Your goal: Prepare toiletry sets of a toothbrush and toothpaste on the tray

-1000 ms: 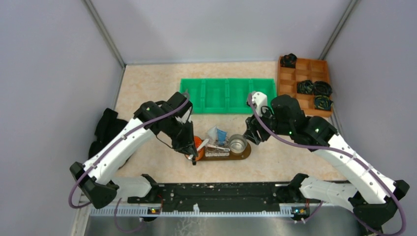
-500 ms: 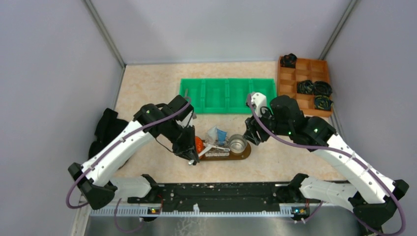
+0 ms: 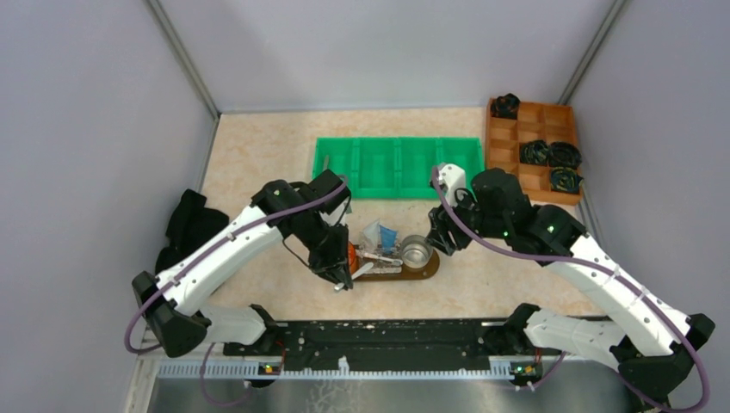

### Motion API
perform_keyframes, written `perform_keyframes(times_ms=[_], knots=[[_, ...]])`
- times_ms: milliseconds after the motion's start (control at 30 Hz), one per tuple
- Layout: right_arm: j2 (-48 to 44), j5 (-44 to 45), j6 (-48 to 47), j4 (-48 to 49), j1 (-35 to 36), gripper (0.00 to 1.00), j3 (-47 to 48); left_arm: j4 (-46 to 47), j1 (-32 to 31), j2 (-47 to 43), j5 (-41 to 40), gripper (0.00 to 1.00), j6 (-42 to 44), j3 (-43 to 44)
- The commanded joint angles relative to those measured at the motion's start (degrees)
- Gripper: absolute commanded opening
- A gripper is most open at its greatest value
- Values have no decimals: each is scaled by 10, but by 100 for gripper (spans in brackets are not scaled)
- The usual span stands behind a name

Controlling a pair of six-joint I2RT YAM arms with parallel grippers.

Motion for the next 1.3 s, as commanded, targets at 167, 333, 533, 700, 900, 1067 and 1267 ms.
perform_keyframes(times_ms=[167, 333, 533, 700, 900, 1067, 1267], knots=[[-20, -3, -1, 19, -4, 50, -6, -21, -7, 36, -28, 18, -24, 31], [-22, -4, 0, 20, -3, 50, -9, -10, -7, 46, -33, 19, -23, 34], [-23, -5, -1, 20, -3, 50, -12, -2, -7, 53, -40, 20, -17, 27], [-26, -7, 0, 20, -4, 50, -14, 15, -7, 64, -39, 20, -13, 16], [-29, -6, 1, 19, -4, 50, -18, 26, -7, 80, -32, 24, -5, 18], [-32, -6, 2, 19, -4, 50, -20, 33, -8, 90, -25, 29, 1, 17], [-31, -6, 2, 20, -4, 50, -22, 36, -7, 92, -26, 30, 3, 17]])
